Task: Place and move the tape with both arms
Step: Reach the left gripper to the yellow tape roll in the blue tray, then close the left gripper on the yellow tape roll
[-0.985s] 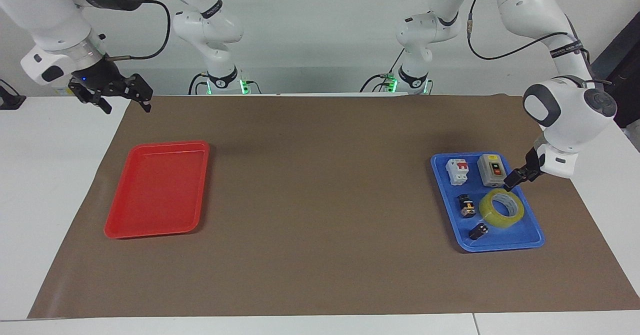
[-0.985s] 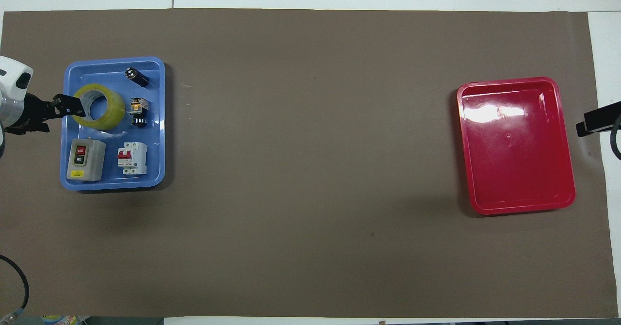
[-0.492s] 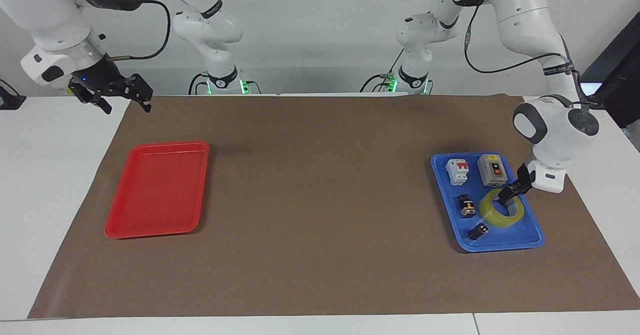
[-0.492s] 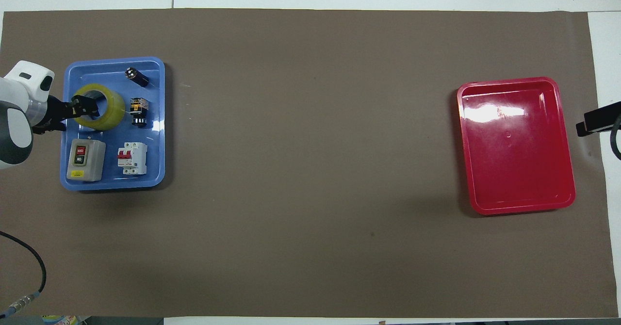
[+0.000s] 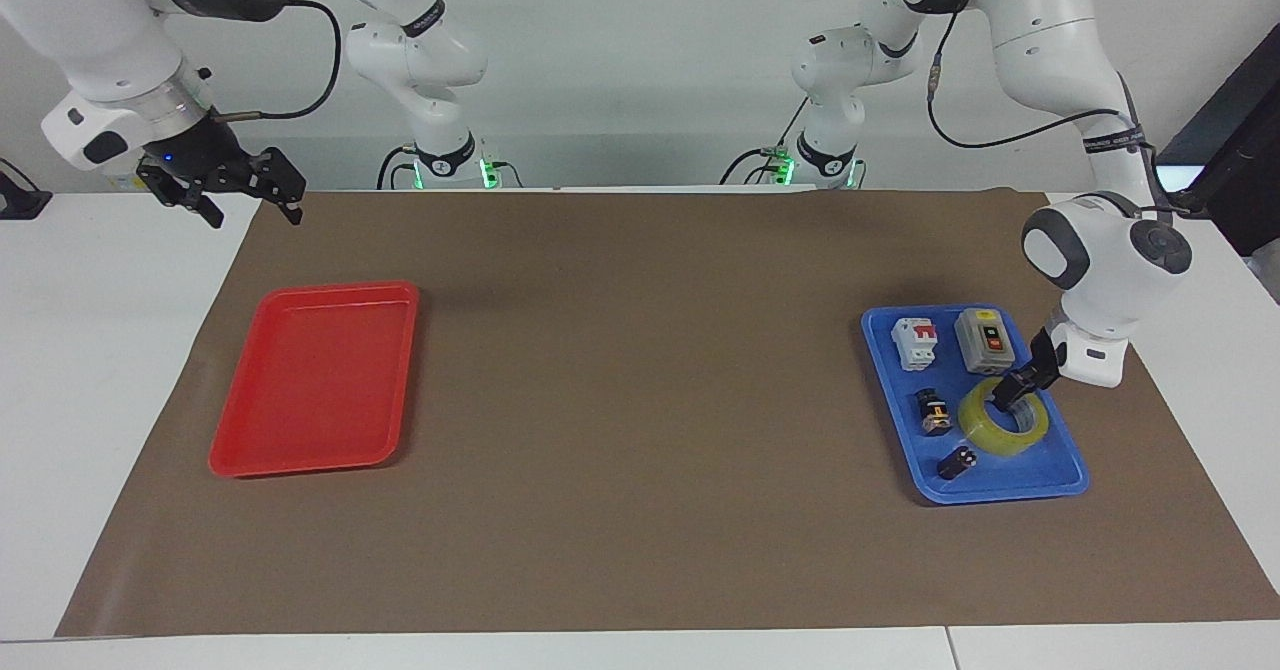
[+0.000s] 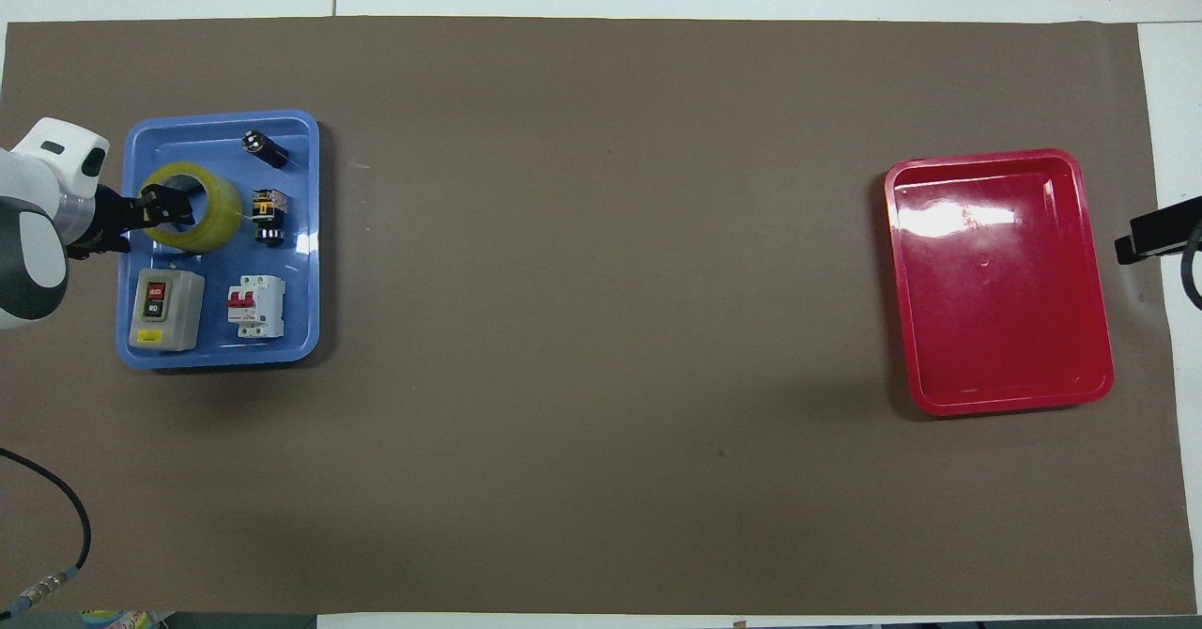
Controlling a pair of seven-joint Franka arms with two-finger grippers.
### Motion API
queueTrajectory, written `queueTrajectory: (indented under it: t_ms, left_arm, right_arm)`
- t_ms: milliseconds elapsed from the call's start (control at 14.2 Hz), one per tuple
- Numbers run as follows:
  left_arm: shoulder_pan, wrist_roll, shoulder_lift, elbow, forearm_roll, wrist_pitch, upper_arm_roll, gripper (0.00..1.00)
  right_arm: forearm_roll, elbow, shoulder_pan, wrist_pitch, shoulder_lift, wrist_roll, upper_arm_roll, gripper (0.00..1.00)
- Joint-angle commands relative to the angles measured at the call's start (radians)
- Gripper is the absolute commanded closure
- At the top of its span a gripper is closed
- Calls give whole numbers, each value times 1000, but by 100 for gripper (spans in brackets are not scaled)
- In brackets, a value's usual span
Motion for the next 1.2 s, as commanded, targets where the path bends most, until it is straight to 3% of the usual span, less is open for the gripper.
queueTrajectory:
  t_ms: [0,70,141,211,492,774,915,1126]
  left_arm:
    - [-20,-22,-17,-61,16,41,1,15]
    - [-20,-22,-17,-63,16,41,1,35]
    - [-21,-22,-19,-65,16,41,1,76]
    - [-21,-22,-19,-65,16,41,1,100]
    - [-27,-17,-34,-57,16,23,1,100]
    - [-30,-14,-149,-16,16,-131,1,100]
    - [-58,-20,-204,15,16,-249,-2,100]
    - [-180,-91,-240,-2,16,-258,-3,100]
  right_arm:
    - [16,-16,-9,0,-13,-27,6,0]
    - [16,-16,-9,0,-13,-27,6,0]
    - [16,-16,-9,0,-13,-26,6,0]
    - [16,-16,-9,0,-13,-27,4,0]
    - [16,-18,-9,-2,-15,-26,6,0]
    - [14,-19,-8,-2,-16,-24,6,0]
    - [14,-19,-8,-2,-16,-26,6,0]
    - [14,-19,-8,-3,-16,-26,6,0]
